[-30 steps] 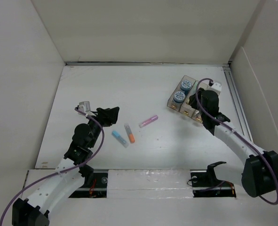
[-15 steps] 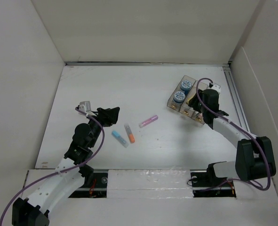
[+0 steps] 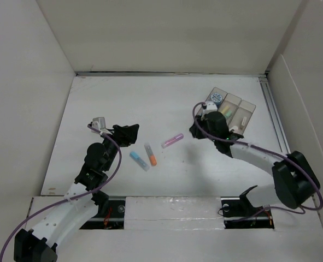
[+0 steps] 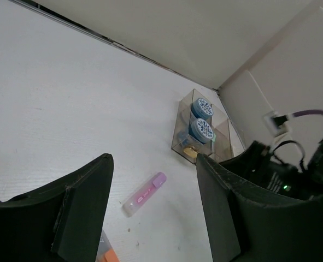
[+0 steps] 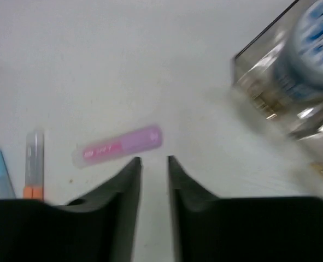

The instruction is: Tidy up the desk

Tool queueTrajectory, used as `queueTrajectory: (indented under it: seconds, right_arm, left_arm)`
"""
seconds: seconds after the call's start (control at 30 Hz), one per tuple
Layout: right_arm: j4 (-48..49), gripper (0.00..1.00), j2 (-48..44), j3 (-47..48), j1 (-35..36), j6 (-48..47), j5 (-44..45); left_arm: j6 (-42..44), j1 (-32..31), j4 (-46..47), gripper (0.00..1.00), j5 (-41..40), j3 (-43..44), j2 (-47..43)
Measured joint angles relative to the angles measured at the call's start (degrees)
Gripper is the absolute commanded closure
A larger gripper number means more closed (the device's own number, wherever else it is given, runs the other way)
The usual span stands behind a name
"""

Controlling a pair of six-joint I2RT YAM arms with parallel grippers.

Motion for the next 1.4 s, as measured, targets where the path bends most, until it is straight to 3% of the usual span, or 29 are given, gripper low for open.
queueTrajectory:
  seconds: [0.07,0.17,0.27,1.03,1.17,1.23,1.27,1.33,1.4]
  right_arm:
    - [-1.5,0.41,5.2,0.8,4.2,-2.0,-1.2]
    - [-6.0,0.23,11.0,2.9,7.3,-4.4,-1.5]
    - [-10.1,0.16,14.6,6.4,8.6,-6.1,-0.3]
    - [-16.2,0.12,33.7,27.5,12.1,-14.0,4.0]
    - [-15.5,0.19,35.3,29.4,12.6,-15.4,2.7]
    - [-15.2,0.35,35.5,29.5,12.6,-15.9,1.8]
    - [-14.9,0.51,35.5,29.5,12.6,-16.0,1.5]
    - [-14.6,0.68,35.5,29.4,12.6,-16.1,0.8]
    - [-14.1,0.74,35.5,29.2,12.7,-15.7,0.4]
  left_arm:
    - [0.0,0.0,0.0,0.42,0.0,0.0,0.0]
    - [0.0,0.0,0.0,0.42,0.0,0.0,0.0]
    - [0.0,0.0,0.0,0.42,0.0,0.0,0.0]
    - [0.0,0.0,0.0,0.42,-0.3,0.0,-0.5]
    - [0.0,0.0,0.0,0.42,-0.3,0.0,-0.5]
    - [0.0,0.0,0.0,0.42,-0.4,0.0,-0.5]
    - [0.0,0.0,0.0,0.42,-0.4,0.0,-0.5]
    - [0.0,0.0,0.0,0.42,-0.6,0.0,-0.5]
    - [0.0,0.0,0.0,0.42,-0.7,0.0,-0.6]
